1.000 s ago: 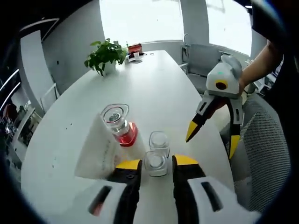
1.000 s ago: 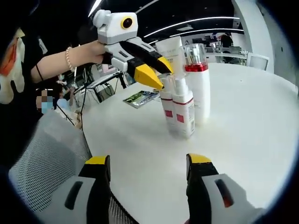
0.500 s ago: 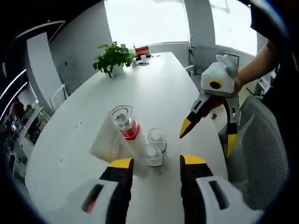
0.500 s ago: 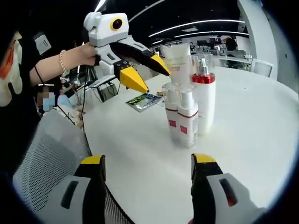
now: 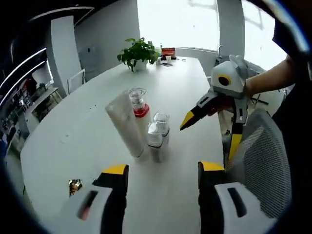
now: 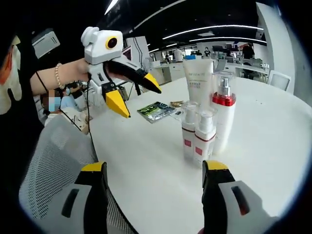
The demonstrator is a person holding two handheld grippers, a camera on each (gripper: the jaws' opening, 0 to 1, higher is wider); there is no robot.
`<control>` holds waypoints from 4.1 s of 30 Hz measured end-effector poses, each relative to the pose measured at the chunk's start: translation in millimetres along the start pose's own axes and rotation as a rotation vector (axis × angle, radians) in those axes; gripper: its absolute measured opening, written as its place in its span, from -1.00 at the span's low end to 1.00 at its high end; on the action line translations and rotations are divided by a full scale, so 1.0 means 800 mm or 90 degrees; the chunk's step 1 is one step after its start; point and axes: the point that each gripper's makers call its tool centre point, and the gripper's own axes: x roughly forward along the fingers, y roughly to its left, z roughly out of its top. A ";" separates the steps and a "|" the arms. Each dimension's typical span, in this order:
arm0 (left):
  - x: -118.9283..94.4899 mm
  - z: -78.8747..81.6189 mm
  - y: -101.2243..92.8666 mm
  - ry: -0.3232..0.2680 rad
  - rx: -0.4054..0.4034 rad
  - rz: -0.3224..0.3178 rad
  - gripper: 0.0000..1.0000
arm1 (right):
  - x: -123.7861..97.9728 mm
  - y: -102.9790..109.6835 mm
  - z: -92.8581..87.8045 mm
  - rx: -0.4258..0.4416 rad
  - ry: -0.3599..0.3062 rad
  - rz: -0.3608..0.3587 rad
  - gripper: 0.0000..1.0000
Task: Arrange the skincare products in the storage area until every visible bottle or jar stands upright without overlapping.
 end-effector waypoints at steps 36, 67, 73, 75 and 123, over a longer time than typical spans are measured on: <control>-0.123 -0.141 -0.020 0.011 -0.298 0.176 0.71 | -0.021 -0.006 0.003 0.029 -0.019 -0.037 0.85; -0.125 -0.177 0.031 0.122 -0.202 0.161 0.86 | -0.019 -0.012 -0.010 0.100 -0.021 -0.075 0.97; -0.114 -0.179 0.052 0.141 -0.172 0.145 0.87 | -0.017 -0.013 -0.009 0.104 -0.013 -0.079 0.97; -0.112 -0.179 0.060 0.151 -0.155 0.143 0.87 | -0.015 -0.012 -0.009 0.102 -0.010 -0.078 0.97; -0.012 -0.219 0.239 0.317 0.060 0.041 0.76 | -0.007 -0.031 -0.044 0.149 0.047 -0.103 0.93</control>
